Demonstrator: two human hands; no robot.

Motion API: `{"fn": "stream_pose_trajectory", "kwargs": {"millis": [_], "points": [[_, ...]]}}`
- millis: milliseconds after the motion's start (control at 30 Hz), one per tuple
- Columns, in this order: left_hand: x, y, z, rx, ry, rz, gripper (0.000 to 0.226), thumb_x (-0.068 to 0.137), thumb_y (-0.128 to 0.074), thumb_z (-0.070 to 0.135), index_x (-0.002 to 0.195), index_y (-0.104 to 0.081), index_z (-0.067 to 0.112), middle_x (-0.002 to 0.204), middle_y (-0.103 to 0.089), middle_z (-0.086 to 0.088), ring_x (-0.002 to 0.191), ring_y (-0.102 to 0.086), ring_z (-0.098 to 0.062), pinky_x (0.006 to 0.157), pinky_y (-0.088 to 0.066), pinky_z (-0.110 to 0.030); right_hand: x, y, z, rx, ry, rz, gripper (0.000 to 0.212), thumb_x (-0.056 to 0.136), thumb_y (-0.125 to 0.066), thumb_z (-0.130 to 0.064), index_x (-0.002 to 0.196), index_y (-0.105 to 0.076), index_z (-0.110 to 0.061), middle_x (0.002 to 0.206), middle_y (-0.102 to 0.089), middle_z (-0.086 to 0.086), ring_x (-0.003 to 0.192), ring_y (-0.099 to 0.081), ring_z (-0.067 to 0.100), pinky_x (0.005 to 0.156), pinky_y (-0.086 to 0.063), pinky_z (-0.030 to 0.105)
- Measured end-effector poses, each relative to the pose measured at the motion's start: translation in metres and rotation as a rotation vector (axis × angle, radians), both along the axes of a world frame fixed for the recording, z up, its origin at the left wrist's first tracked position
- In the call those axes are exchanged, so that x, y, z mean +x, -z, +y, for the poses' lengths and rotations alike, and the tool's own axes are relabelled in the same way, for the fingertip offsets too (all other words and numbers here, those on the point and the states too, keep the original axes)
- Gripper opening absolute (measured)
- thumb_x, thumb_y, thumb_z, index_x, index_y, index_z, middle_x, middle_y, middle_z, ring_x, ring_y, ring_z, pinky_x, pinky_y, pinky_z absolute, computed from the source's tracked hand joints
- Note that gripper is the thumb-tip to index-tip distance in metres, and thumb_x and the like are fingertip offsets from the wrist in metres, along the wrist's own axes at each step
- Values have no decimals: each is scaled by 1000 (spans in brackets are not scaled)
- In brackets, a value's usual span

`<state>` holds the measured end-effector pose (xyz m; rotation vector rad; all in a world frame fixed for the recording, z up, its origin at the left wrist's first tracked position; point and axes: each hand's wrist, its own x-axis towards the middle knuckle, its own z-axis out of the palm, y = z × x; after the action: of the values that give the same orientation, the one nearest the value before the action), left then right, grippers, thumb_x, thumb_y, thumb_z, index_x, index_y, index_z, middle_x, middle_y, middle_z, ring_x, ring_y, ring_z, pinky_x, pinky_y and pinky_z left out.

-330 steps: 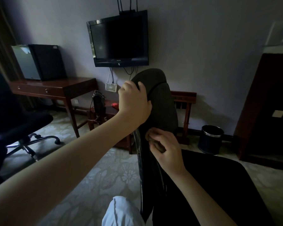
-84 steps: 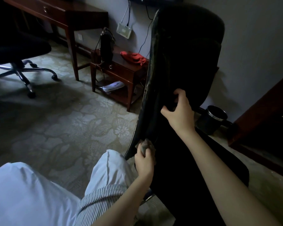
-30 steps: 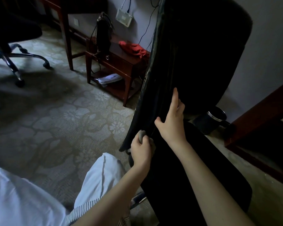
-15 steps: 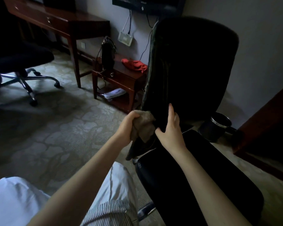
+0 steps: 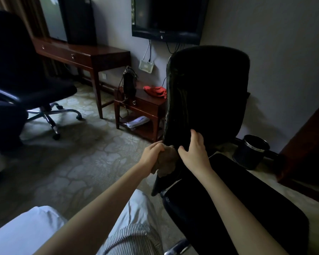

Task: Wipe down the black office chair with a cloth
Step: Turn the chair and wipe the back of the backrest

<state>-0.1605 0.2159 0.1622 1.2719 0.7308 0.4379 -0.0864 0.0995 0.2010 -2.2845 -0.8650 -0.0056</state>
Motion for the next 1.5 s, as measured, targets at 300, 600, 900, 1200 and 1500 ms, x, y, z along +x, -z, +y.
{"fn": "stream_pose_trajectory", "kwargs": {"millis": [300, 600, 900, 1200, 1500], "points": [[-44, -56, -8, 378, 304, 119, 14, 81, -71, 23, 78, -64, 11, 71, -60, -14, 61, -58, -25, 59, -50, -35, -28, -29, 7, 225, -24, -203, 73, 85, -63, -24, 145, -26, -6, 148, -26, 19, 136, -29, 32, 109, -30, 42], [-76, -185, 12, 1136, -70, -243, 23, 80, -70, 8, 99, -64, 20, 83, -62, 10, 71, -58, 7, 70, -47, -10, -32, -45, 3, 213, -2, -284, 83, 85, -62, -43, 149, -18, -13, 152, -21, 15, 140, -22, 28, 112, -24, 42], [-12, -203, 44, 1704, -103, -205, 34, 82, -62, 24, 116, -64, 20, 95, -57, -6, 88, -53, -24, 78, -47, -38, -12, -38, 10, 164, -18, -259, 87, 82, -63, -50, 150, -15, -26, 152, -22, 13, 138, -27, 29, 108, -29, 45], [-24, -129, 34, 2067, 106, -356, 28, 79, -53, 24, 97, -70, 10, 95, -66, -8, 75, -65, -25, 58, -55, -31, 21, -18, -6, 143, -120, -273, 81, 85, -58, -48, 150, -12, -31, 155, -18, 1, 138, -26, 27, 110, -29, 44], [-18, -202, 26, 2135, -48, -277, 27, 81, -55, 24, 103, -62, 10, 93, -62, -10, 78, -62, -29, 56, -51, -35, 26, -16, -10, 151, -168, -201, 77, 88, -57, -45, 149, -14, -31, 156, -14, -3, 141, -18, 22, 111, -26, 39]]}}
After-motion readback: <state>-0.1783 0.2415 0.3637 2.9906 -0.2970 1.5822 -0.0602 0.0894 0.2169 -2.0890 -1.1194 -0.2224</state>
